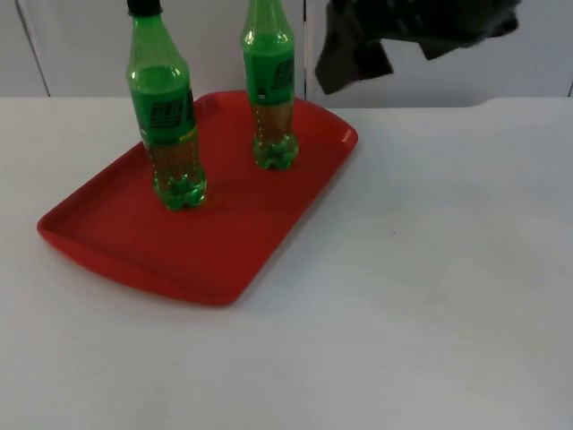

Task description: Place the bottle upright on the tray.

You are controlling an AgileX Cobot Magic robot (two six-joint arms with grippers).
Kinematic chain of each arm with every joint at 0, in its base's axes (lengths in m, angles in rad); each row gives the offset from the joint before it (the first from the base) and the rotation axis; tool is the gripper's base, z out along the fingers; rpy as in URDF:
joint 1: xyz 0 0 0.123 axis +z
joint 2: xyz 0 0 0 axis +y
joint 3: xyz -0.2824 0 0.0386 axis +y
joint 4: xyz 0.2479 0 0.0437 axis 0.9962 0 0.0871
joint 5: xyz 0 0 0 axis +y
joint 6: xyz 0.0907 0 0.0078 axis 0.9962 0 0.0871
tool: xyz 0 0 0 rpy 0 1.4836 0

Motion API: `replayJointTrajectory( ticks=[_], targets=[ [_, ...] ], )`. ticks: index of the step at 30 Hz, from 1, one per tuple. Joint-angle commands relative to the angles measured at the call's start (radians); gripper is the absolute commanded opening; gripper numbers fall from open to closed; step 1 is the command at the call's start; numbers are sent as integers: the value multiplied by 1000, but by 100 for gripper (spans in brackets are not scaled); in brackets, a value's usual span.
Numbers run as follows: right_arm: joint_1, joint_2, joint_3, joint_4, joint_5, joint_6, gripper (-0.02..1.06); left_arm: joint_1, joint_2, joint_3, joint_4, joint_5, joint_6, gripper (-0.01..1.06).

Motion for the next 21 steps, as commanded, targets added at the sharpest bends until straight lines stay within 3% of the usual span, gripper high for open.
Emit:
replayJointTrajectory(
  ticks=[1,5,21],
  targets=[
    [2,-58,51,2,-36,3,105,-7,-4,5,-7,1,-5,105],
    [2,-185,181,2,-67,3,105,-7,-4,5,-7,1,-5,105],
    [2,-566,459,-2,-110,3,105,-7,-4,5,-7,1,-5,105]
  ],
)
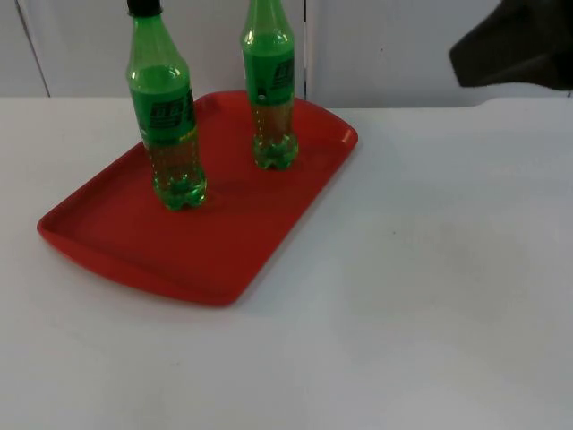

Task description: Place the bottle upright on the tray.

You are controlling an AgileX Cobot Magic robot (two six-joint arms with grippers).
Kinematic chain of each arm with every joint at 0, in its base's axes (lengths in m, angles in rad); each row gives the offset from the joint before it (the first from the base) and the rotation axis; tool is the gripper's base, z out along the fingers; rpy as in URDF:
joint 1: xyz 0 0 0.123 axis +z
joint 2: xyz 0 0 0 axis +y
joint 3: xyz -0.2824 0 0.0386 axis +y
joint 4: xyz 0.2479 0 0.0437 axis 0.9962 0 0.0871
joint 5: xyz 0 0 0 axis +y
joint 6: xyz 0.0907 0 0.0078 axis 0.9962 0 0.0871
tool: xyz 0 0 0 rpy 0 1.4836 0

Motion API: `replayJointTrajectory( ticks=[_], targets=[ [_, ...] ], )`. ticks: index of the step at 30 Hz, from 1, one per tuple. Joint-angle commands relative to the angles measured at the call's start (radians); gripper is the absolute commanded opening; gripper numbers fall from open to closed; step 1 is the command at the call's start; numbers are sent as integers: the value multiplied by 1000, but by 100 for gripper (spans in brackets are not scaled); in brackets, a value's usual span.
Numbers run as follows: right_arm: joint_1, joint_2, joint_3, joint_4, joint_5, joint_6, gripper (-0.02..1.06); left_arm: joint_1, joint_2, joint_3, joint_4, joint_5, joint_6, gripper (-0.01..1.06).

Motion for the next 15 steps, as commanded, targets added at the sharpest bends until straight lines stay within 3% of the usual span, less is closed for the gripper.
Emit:
replayJointTrajectory(
  ticks=[1,15],
  targets=[
    [2,-68,35,-2,-13,3,105,-7,-4,5,-7,1,-5,105],
    [2,-373,182,-3,17,-4,105,-7,-4,5,-7,1,-5,105]
  ],
)
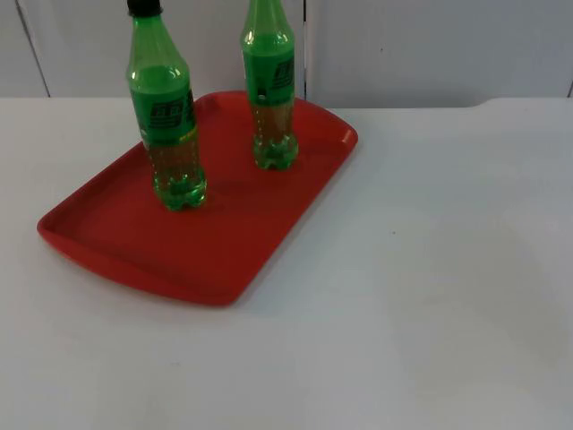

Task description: Place the bottle upright on the tray.

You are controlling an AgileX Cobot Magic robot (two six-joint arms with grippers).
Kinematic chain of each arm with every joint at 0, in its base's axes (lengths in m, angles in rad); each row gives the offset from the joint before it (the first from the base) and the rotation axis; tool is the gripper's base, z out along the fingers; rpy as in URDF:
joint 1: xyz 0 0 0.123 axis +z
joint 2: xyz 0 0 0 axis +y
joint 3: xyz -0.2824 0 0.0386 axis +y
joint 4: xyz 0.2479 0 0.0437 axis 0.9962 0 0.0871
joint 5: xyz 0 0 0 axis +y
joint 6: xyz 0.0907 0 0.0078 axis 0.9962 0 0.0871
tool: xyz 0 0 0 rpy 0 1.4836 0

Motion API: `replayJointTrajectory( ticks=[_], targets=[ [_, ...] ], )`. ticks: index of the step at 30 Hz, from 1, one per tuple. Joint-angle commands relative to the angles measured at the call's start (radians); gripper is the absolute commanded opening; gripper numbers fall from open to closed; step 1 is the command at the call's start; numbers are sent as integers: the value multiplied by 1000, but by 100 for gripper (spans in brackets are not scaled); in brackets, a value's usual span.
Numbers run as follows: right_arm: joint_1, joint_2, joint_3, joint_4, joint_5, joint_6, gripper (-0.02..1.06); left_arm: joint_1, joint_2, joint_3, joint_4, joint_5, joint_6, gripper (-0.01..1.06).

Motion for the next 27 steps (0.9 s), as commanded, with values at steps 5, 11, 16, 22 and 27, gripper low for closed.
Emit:
replayJointTrajectory(
  ticks=[5,11,16,22,27],
  targets=[
    [2,-116,59,-3,16,-4,105,-7,-4,5,-7,1,-5,105],
    [2,-239,97,-3,79,-4,105,-7,-4,5,-7,1,-5,105],
    [2,-349,109,-3,165,-4,105,-7,-4,5,-7,1,-5,105],
    [2,-455,109,-5,262,-4,105,-7,-4,5,-7,1,-5,105],
    [2,-554,110,-5,327,-10,105,-7,-4,5,-7,1,-5,105]
  ],
)
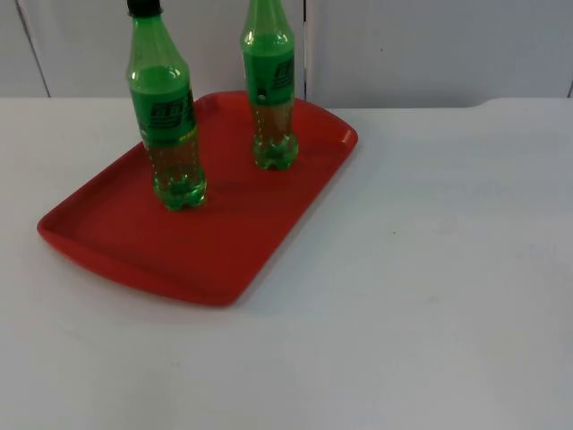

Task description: Place the bottle upright on the tray.

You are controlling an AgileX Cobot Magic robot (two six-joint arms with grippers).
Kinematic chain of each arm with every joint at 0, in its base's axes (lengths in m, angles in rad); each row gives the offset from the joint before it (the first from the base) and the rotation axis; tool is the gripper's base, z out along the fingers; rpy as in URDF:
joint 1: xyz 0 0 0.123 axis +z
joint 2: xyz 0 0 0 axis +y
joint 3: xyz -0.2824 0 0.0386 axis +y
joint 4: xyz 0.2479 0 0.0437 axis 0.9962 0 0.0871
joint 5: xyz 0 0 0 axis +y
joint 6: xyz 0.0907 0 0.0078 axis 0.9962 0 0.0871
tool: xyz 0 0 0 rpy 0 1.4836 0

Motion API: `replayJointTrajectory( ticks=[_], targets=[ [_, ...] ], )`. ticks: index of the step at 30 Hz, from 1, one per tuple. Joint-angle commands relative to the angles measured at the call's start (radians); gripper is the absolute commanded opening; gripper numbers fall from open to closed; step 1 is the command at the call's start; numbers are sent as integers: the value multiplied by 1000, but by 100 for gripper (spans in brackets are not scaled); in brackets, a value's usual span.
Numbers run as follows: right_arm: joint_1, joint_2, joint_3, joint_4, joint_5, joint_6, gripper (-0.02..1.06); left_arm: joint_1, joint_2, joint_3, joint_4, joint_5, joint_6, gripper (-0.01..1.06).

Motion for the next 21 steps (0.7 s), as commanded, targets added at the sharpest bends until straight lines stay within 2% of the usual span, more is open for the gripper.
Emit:
replayJointTrajectory(
  ticks=[1,6,13,17,21],
  targets=[
    [2,-48,2,-3,45,-7,105,-7,-4,5,-7,1,-5,105],
    [2,-174,2,-7,158,-7,105,-7,-4,5,-7,1,-5,105],
    [2,-302,2,-31,267,-7,105,-7,-4,5,-7,1,-5,105],
    [0,-302,4,-31,319,-7,105,-7,-4,5,-7,1,-5,105],
    [0,-302,45,-31,321,-16,105,-7,-4,5,-7,1,-5,105]
  ],
)
